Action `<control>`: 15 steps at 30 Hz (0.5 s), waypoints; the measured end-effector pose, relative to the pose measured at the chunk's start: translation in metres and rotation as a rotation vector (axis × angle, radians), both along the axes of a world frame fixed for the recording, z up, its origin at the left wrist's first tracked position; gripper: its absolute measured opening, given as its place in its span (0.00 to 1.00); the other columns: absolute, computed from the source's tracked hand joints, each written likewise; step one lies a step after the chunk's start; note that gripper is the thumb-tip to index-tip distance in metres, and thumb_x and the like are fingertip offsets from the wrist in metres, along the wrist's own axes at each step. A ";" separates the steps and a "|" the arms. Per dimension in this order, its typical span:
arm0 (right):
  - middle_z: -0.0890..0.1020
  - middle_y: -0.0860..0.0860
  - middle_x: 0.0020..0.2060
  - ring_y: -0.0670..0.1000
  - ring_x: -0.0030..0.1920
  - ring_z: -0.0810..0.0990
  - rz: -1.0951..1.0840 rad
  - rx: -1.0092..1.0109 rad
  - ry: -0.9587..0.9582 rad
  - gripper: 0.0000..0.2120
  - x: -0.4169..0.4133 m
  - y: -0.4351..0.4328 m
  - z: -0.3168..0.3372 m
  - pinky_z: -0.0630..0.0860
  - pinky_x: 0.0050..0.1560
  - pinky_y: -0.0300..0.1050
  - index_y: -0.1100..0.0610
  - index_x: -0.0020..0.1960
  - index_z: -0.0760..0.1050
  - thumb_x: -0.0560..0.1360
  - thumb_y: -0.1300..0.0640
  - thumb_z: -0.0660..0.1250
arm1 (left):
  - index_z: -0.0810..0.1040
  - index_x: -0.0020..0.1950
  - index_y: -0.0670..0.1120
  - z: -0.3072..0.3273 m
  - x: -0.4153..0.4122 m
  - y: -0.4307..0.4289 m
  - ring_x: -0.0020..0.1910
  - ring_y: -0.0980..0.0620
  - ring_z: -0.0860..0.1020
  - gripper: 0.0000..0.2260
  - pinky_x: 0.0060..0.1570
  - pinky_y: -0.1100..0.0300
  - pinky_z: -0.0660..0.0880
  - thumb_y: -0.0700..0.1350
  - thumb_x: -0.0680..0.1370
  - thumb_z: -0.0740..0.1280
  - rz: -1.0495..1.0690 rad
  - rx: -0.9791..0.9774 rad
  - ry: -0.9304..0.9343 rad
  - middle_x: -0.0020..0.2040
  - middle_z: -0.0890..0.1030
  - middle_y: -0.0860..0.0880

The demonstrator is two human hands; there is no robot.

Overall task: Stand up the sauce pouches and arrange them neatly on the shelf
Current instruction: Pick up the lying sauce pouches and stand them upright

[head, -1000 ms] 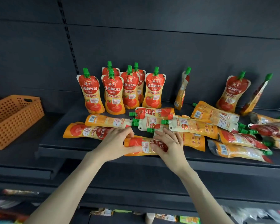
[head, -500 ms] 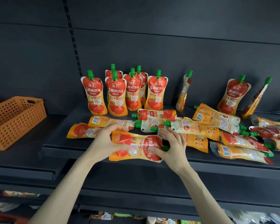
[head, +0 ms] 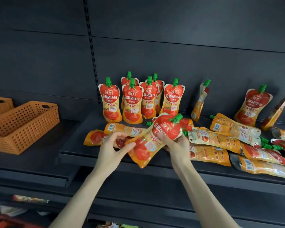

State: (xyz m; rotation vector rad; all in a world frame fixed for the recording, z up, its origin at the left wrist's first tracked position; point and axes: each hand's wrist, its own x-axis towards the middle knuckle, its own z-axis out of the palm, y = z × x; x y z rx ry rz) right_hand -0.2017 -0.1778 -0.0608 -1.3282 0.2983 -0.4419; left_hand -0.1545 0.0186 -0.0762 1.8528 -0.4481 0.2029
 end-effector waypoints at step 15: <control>0.84 0.49 0.50 0.49 0.51 0.83 -0.029 -0.051 -0.022 0.10 0.008 -0.014 0.006 0.78 0.47 0.43 0.51 0.55 0.75 0.73 0.55 0.69 | 0.70 0.68 0.50 0.021 0.049 0.028 0.62 0.50 0.64 0.32 0.62 0.52 0.62 0.68 0.70 0.63 -0.142 1.155 -0.078 0.64 0.71 0.52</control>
